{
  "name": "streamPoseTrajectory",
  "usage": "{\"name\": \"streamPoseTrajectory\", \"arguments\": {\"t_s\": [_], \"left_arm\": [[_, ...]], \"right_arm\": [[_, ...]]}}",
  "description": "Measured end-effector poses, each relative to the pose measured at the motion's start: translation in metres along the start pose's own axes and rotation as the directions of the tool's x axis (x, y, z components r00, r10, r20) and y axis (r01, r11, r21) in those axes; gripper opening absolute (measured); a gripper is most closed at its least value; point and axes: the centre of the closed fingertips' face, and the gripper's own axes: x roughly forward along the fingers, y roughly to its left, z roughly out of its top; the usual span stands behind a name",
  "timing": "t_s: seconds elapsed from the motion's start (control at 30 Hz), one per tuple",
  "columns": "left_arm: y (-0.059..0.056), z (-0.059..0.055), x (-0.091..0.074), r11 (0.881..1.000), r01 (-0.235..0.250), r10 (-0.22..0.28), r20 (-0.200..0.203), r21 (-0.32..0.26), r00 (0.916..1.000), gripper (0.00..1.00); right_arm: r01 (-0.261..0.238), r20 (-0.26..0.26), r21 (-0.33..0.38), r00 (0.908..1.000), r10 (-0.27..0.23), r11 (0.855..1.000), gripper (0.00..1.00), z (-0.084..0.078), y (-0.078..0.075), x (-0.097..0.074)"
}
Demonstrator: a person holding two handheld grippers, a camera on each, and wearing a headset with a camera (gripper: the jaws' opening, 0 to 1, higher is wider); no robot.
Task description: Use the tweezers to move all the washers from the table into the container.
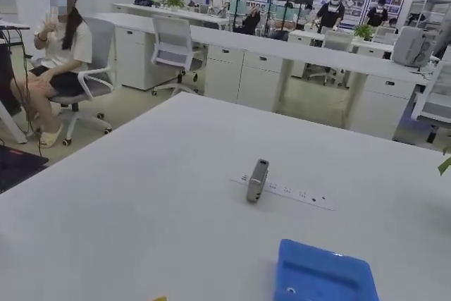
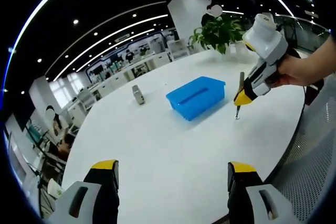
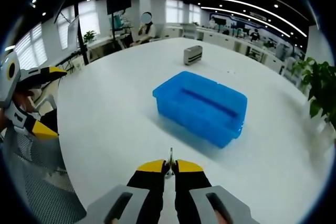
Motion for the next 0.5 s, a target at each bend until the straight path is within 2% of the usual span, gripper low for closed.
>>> {"name": "streamPoseTrajectory", "arguments": {"t_s": [0.27,0.5], "left_arm": [[0.002,0.0,0.0,1.0,-0.01,0.01,-0.002,-0.004,0.9999,0.87],[0.002,0.0,0.0,1.0,-0.009,0.009,0.001,-0.005,1.0,0.87]], "right_arm": [[-0.013,-0.022,0.015,0.9997,0.014,1.0,0.02,0.001,-0.001,0.001],[-0.016,0.0,0.014,0.9999,0.016,1.0,0.02,0.01,-0.001,-0.006]]}}
